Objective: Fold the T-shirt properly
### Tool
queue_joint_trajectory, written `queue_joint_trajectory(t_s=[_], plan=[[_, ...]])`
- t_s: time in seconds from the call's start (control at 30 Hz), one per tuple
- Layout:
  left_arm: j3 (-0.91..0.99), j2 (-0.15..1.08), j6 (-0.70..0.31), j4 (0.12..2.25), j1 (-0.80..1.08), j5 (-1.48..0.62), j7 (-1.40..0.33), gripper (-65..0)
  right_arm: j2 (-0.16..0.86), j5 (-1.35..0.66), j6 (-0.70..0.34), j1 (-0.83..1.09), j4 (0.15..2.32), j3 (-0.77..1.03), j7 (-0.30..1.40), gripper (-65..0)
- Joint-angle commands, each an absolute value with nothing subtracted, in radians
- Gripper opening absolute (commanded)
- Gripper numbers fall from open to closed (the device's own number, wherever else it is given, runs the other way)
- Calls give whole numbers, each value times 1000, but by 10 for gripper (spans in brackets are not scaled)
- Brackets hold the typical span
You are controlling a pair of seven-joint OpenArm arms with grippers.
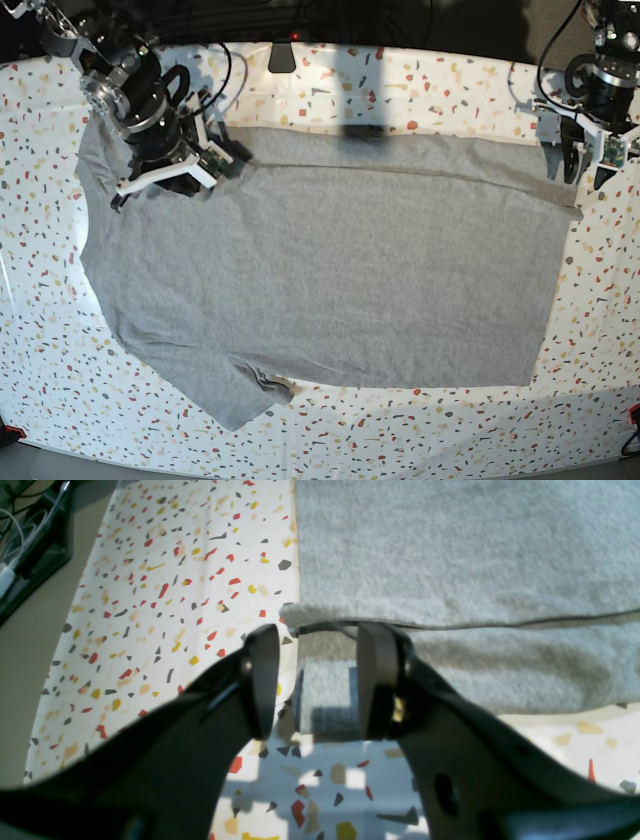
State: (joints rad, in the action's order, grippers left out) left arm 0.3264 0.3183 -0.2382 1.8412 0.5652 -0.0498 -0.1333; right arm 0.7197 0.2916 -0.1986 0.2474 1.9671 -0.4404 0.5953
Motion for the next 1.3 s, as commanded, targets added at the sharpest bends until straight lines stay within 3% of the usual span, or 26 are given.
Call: queue_joint_trajectory(t_s=[0.0,0.2,0.4,0.73,0.93,1.13,1.27], plan=[[334,330,-231,1861,568,-54,-104,-399,714,306,-194,226,1961,-434,576,-650],[334,330,-231,1861,568,-54,-104,-399,619,303,-196,160,1860,-434,527,-650],[334,330,-231,1861,568,-54,-104,-399,534,245,-263,136,1857,-435,529,-650],[334,330,-231,1861,568,-54,-103,-399,419,223,-266,136,1857,-434,570,-650],[334,330,-231,1861,568,-54,-104,-399,410,217,-266,136,1857,-434,592,-376],[334,330,-231,1861,568,-54,-104,-399,410,-33,-266,128,1858,-432,592,-365],[334,330,-231,1861,568,-54,-104,-399,410,-60,-265,108,1859,-427,593,-365]])
